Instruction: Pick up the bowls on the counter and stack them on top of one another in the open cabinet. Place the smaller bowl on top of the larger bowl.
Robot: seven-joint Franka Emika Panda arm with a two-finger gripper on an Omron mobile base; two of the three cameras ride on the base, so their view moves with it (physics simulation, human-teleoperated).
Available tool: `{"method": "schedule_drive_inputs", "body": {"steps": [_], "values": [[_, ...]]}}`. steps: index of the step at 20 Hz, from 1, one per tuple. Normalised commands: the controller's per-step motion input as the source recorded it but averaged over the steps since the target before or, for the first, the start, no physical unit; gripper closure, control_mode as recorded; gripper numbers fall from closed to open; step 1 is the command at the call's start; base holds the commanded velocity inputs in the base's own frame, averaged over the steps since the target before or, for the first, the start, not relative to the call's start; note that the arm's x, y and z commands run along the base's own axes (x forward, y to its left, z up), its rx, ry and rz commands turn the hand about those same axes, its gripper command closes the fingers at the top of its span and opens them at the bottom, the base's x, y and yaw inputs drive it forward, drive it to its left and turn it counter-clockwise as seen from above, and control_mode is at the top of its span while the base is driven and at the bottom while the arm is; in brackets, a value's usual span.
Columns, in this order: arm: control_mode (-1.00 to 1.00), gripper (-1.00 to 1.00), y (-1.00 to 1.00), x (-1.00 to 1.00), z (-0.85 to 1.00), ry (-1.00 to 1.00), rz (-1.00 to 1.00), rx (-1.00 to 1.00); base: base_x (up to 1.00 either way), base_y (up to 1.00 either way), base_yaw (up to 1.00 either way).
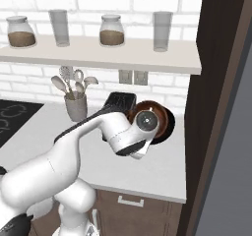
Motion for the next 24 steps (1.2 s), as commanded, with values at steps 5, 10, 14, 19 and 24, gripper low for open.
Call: {"method": "schedule_drive_inputs", "body": {"steps": [5, 10, 14, 19, 24], "values": [[-1.0, 1.0, 0.2, -0.73, 1.0, 0.01, 0.01, 0.0, 0.0, 0.0, 0.0], [-1.0, 1.0, 0.22, -0.76, 1.0, 0.0, 0.07, 0.0, 0.0, 0.0, 0.0], [-1.0, 1.0, 0.26, -0.55, 1.0, 0.0, 0.17, -0.03, 0.0, 0.0, 0.0], [-1.0, 1.0, 0.57, -0.02, 0.94, -0.14, 0.26, -0.05, 0.0, 0.0, 0.0], [-1.0, 1.0, 0.45, 0.01, 0.83, -0.06, 0.28, -0.01, 0.0, 0.0, 0.0]]}}
